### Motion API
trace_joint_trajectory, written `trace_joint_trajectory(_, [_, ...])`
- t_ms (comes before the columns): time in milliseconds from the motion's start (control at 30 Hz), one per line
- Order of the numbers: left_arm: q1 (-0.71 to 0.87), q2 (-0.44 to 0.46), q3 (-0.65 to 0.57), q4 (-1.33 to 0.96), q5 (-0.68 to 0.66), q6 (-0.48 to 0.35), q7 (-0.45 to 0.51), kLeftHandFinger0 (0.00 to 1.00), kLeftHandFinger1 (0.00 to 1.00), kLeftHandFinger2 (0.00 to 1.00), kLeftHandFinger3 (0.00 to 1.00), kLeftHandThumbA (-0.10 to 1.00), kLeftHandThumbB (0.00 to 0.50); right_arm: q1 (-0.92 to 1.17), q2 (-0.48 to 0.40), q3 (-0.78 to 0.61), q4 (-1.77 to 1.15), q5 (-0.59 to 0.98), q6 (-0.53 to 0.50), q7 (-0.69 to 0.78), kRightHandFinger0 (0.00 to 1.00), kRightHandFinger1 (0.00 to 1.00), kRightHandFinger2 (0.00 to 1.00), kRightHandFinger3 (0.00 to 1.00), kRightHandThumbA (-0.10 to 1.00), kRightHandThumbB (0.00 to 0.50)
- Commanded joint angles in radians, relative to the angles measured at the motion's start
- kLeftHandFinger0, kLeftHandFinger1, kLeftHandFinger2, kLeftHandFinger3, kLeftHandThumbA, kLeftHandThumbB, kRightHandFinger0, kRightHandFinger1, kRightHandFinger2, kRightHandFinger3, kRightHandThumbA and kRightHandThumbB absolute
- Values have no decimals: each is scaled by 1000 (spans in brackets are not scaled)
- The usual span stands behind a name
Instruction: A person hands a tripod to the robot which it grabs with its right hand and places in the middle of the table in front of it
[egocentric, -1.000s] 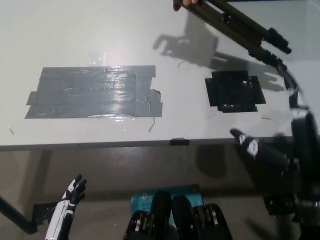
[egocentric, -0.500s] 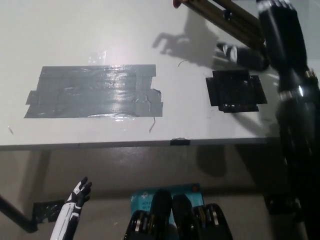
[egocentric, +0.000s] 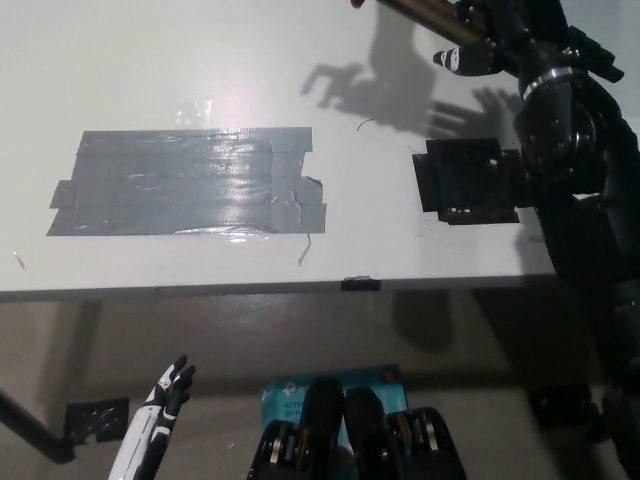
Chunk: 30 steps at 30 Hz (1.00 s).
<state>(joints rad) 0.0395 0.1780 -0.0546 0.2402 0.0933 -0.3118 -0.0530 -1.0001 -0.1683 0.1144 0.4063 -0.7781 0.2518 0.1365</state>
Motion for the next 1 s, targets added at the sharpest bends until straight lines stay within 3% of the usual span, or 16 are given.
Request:
trace_joint_trajectory(0, [-6,24,-5,-16,10,-43,-17,1000,1000,1000,1000,960,297,-109,-15,20,44,22,11,-37,1000,1000,1000,1000,967,453])
trace_joint_trajectory(333, [-24,26,-11,-15,21,-40,-22,1000,1000,1000,1000,940,289,-223,-9,77,168,21,-5,-62,1000,1000,1000,1000,944,462])
trace_joint_trajectory(500, [-31,25,-15,-5,26,-41,-20,1000,1000,1000,1000,941,299,-283,-14,121,262,5,-6,-57,1000,1000,1000,1000,846,462])
trace_joint_trajectory(533, [-29,24,-15,-9,31,-35,-16,1000,1000,1000,1000,948,305,-306,-21,148,322,-11,-9,-51,1000,1000,1000,1000,701,406])
trace_joint_trajectory(567, [-26,23,-13,-20,28,-23,-17,1000,1000,1000,1000,949,306,-324,-21,156,384,-7,-4,-55,976,899,824,764,363,249])
trace_joint_trajectory(600, [-25,23,-12,-22,27,-21,-17,1000,1000,1000,1000,949,307,-329,-21,159,399,-4,-3,-57,568,542,672,760,279,301])
trace_joint_trajectory(633, [-23,24,-11,-25,25,-21,-18,1000,1000,1000,1000,949,306,-329,-28,182,429,-19,-9,-80,38,159,345,544,-82,304])
trace_joint_trajectory(667, [-22,25,-11,-29,27,-19,-18,1000,1000,1000,1000,953,305,-325,-33,199,453,-31,-16,-105,8,68,284,462,-96,317])
trace_joint_trajectory(700, [-21,26,-10,-34,28,-17,-17,1000,1000,1000,1000,957,311,-320,-42,221,492,-42,-23,-134,2,70,339,495,-100,330])
trace_joint_trajectory(733, [-23,26,-10,-35,28,-15,-17,1000,1000,1000,1000,958,317,-315,-51,237,523,-48,-21,-144,0,74,330,547,-100,322])
trace_joint_trajectory(767, [-24,25,-10,-36,28,-14,-17,1000,1000,1000,1000,958,318,-312,-58,254,546,-50,-20,-150,0,65,332,538,-100,319])
trace_joint_trajectory(833, [-26,25,-9,-37,28,-19,-16,1000,1000,1000,1000,944,315,-297,-70,260,576,-30,-17,-158,2,111,387,607,-100,295])
trace_joint_trajectory(867, [-27,27,-9,-36,31,-24,-15,1000,1000,1000,1000,943,314,-293,-75,267,585,-24,-22,-163,0,104,389,464,-100,284])
trace_joint_trajectory(900, [-28,28,-10,-37,34,-23,-15,1000,1000,1000,1000,943,312,-291,-81,274,598,-18,-24,-171,0,152,486,427,-100,273])
trace_joint_trajectory(933, [-28,29,-10,-39,36,-23,-16,1000,1000,1000,1000,944,311,-289,-83,276,600,-15,-26,-175,0,166,514,415,-100,275])
trace_joint_trajectory(967, [-25,29,-11,-40,39,-24,-14,1000,1000,1000,1000,947,309,-283,-86,280,591,-20,-25,-176,0,249,635,370,-100,267])
